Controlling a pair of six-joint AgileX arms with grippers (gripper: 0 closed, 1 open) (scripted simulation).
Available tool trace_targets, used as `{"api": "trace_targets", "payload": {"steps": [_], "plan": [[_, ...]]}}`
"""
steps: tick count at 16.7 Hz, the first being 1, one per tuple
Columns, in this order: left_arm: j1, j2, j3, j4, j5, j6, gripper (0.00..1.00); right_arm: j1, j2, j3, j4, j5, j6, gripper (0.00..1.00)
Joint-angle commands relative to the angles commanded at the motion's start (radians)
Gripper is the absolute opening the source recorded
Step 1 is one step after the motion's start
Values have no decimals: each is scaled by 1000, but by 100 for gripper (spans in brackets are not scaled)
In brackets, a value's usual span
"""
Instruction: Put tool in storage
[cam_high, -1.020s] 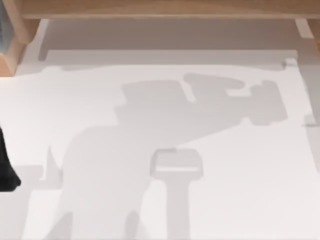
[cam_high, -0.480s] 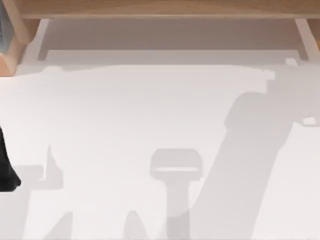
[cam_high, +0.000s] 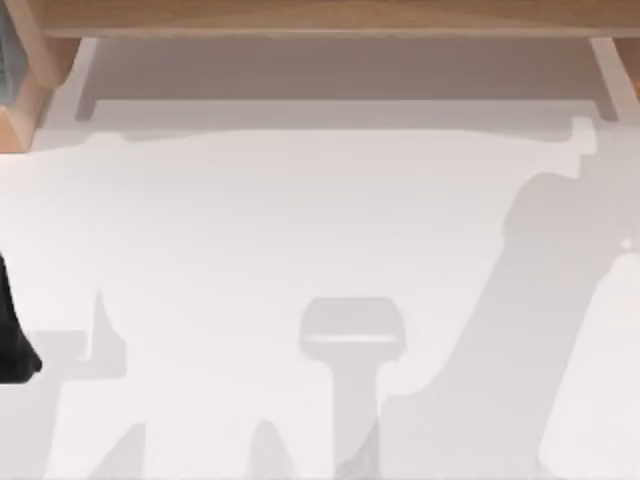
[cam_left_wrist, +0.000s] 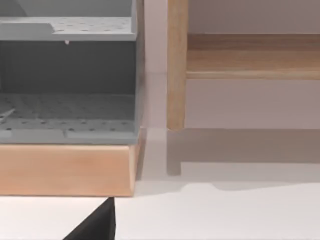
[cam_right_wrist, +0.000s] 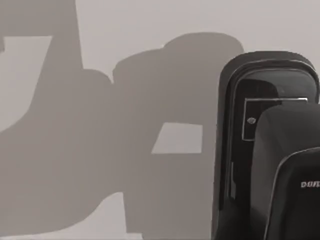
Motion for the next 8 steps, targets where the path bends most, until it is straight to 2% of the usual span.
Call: {"api": "trace_targets", "payload": {"steps": [8], "plan": [[0,0,0,0,0,0,100,-13,-198,84,7,37,135,0]]}}
